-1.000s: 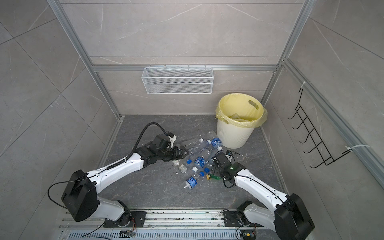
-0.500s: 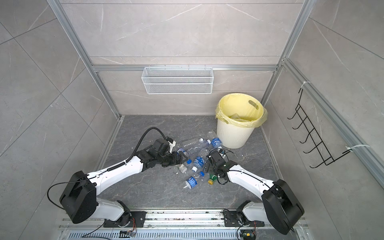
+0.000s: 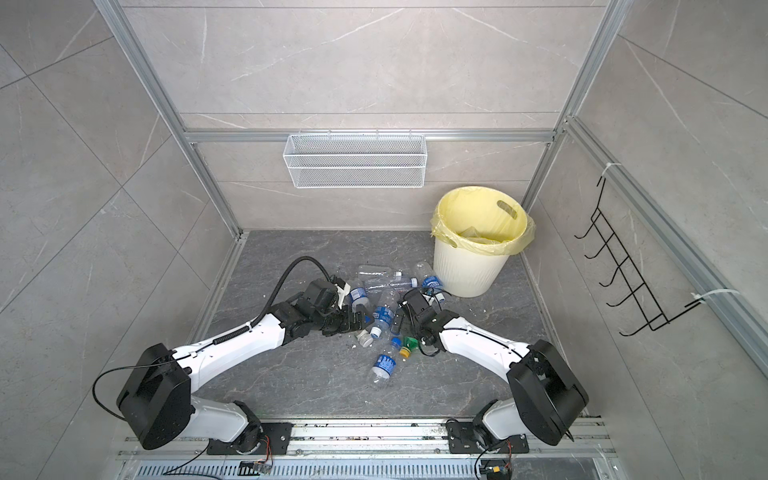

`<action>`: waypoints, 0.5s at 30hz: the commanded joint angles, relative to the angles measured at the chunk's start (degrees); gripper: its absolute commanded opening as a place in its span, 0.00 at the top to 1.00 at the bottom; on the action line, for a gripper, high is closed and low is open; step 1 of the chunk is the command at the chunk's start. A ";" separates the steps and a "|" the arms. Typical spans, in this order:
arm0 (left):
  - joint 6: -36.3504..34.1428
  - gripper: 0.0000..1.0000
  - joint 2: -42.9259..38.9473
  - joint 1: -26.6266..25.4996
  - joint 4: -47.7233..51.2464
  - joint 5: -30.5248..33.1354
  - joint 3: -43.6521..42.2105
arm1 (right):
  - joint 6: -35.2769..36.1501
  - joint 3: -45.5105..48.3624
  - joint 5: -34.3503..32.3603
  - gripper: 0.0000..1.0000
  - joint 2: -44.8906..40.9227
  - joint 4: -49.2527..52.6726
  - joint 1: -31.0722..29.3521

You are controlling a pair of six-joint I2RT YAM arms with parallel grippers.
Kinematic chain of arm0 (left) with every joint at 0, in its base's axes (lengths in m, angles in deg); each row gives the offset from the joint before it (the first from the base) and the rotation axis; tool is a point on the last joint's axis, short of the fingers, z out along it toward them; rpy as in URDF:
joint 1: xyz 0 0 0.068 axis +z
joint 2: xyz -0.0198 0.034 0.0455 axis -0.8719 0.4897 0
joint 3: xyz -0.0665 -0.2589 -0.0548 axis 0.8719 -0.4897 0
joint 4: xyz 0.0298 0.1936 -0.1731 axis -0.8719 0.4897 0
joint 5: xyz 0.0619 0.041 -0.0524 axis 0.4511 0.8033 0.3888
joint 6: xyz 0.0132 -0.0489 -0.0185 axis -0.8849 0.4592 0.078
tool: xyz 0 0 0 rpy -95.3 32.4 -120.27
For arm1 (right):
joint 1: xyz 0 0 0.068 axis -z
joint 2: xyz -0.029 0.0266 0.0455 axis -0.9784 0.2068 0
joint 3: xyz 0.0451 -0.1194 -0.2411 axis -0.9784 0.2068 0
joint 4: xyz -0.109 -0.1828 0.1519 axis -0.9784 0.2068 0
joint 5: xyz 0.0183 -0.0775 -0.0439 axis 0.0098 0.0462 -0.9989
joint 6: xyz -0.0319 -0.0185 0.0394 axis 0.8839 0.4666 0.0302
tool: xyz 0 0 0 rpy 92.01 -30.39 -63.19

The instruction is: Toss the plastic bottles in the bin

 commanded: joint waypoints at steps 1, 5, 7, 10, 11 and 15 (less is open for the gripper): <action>-0.52 0.00 -2.54 0.08 -0.08 1.69 -0.03 | 1.26 -1.50 -0.97 0.00 -1.18 2.49 -1.69; -0.51 0.00 -3.03 0.68 0.38 2.96 -0.56 | 0.08 -0.53 -0.63 0.00 -3.23 4.10 -4.55; -0.36 0.00 -3.16 1.36 0.29 2.99 -0.80 | -1.01 0.03 -0.51 0.00 -3.79 4.42 -6.12; 0.43 0.00 -3.82 2.76 0.29 2.78 -1.29 | -2.53 0.55 -1.11 0.00 -3.96 4.62 -8.92; 0.69 0.00 -4.25 3.33 0.29 2.68 -1.59 | -2.78 0.49 -1.48 0.00 -3.67 4.62 -10.04; 1.72 0.00 -6.56 5.72 0.21 2.14 -3.36 | -2.36 -0.96 -3.89 0.00 -0.38 5.99 -14.21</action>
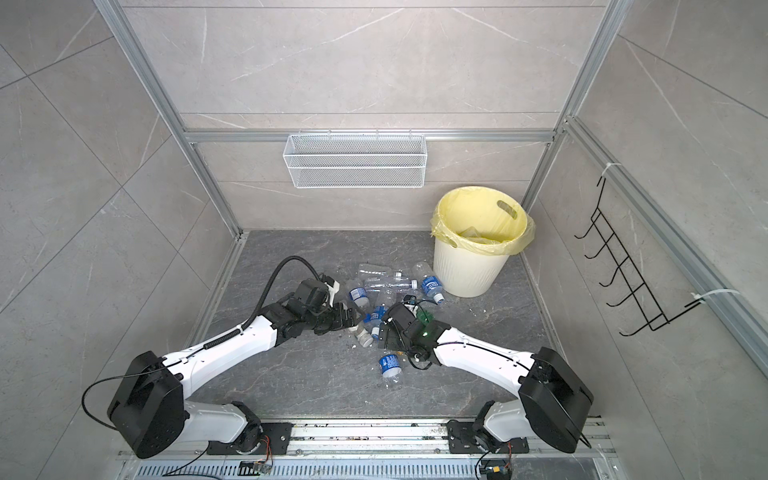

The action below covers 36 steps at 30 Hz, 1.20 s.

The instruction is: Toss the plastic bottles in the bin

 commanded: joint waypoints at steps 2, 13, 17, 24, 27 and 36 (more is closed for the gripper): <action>1.09 0.00 -4.05 2.17 -0.09 -0.47 -1.18 | -0.60 -1.53 -4.14 0.01 4.21 3.77 -3.88; 1.09 0.00 -5.64 3.65 0.25 -1.03 -2.41 | 0.46 -4.71 -6.12 0.15 11.54 5.50 -9.71; 1.73 0.00 -5.36 4.24 -0.56 -2.27 -2.65 | 0.64 -5.61 -6.18 0.31 13.52 4.27 -9.70; 2.03 0.00 -6.78 5.51 -0.34 -2.36 -3.86 | 2.36 -10.43 -7.58 0.46 17.67 3.54 -9.62; 2.18 0.00 -7.53 6.12 -0.20 -2.41 -4.60 | 3.48 -13.37 -7.72 0.48 19.57 3.54 -8.82; 1.92 0.00 -8.66 6.94 0.57 -2.83 -5.42 | 6.51 -20.88 -4.74 0.42 24.86 3.01 -3.80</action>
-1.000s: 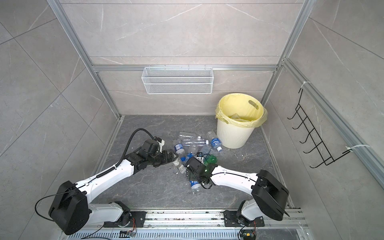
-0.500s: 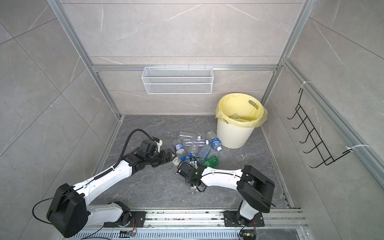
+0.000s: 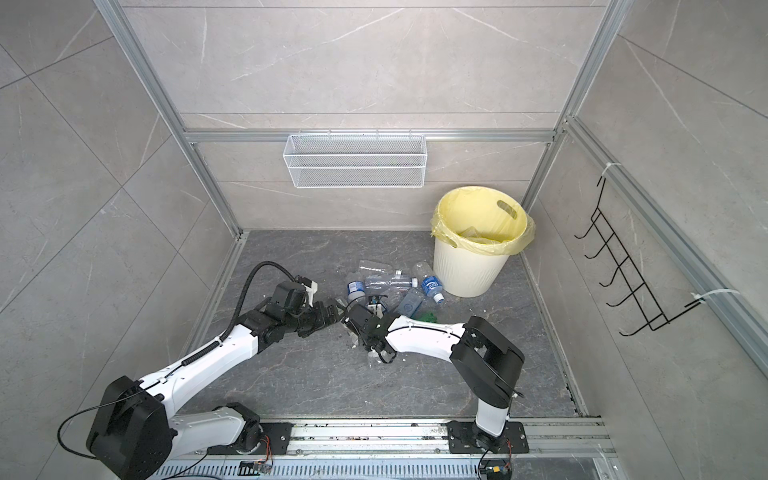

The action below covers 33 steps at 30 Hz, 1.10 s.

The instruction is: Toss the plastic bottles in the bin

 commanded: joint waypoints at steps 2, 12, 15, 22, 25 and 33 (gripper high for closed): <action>-0.40 0.00 -1.38 0.25 0.74 -1.78 0.03 | 2.55 -3.29 1.01 0.36 1.72 0.02 1.32; -0.48 0.00 1.83 0.29 -0.38 -3.39 -0.07 | 5.02 -1.09 1.25 0.13 -6.08 0.66 3.60; -0.44 0.00 4.20 0.25 -0.22 -2.70 0.53 | 5.75 0.56 0.80 0.07 -9.75 0.81 3.98; -2.28 0.00 9.82 0.25 3.04 4.20 4.82 | 6.87 4.52 -0.44 0.00 -15.69 0.01 4.12; -2.60 0.00 12.93 0.25 3.51 6.53 7.36 | 6.74 5.90 -0.46 0.00 -16.77 -0.82 4.18; -2.25 0.02 19.92 0.25 2.56 7.84 12.39 | 6.74 8.48 -0.63 0.00 -18.48 -2.22 4.33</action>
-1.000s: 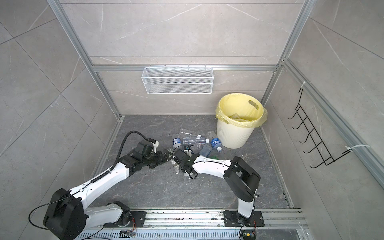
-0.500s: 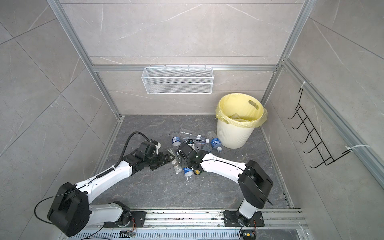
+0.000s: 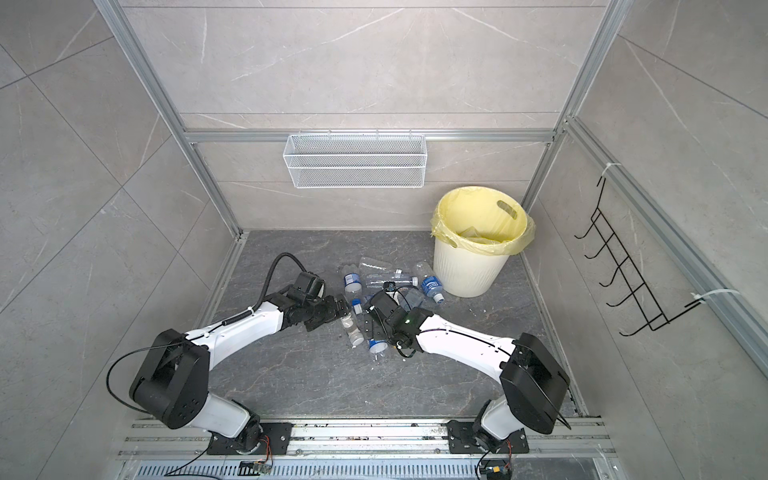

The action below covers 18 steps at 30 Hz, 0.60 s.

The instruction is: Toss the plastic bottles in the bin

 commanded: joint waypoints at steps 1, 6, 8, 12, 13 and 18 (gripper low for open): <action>-1.37 0.02 3.05 0.24 0.62 1.81 3.90 | 0.86 1.58 -1.18 0.00 -2.61 -1.25 0.48; -1.79 0.04 6.82 0.23 1.83 3.48 6.18 | 0.62 3.99 -1.09 0.00 -4.46 -2.46 1.19; -1.78 0.05 8.27 0.27 2.15 3.98 6.96 | 0.83 4.72 -0.85 0.00 -4.84 -2.99 1.40; -1.19 0.08 10.44 0.23 1.49 4.47 7.36 | 1.08 5.62 -0.30 0.00 -5.04 -3.87 1.89; -1.20 0.09 10.94 0.24 1.44 4.44 7.54 | 1.17 5.74 -0.22 0.00 -5.13 -4.11 1.88; -1.36 0.15 12.69 0.49 2.10 5.31 8.01 | 1.54 6.56 -0.32 0.00 -5.58 -4.55 2.07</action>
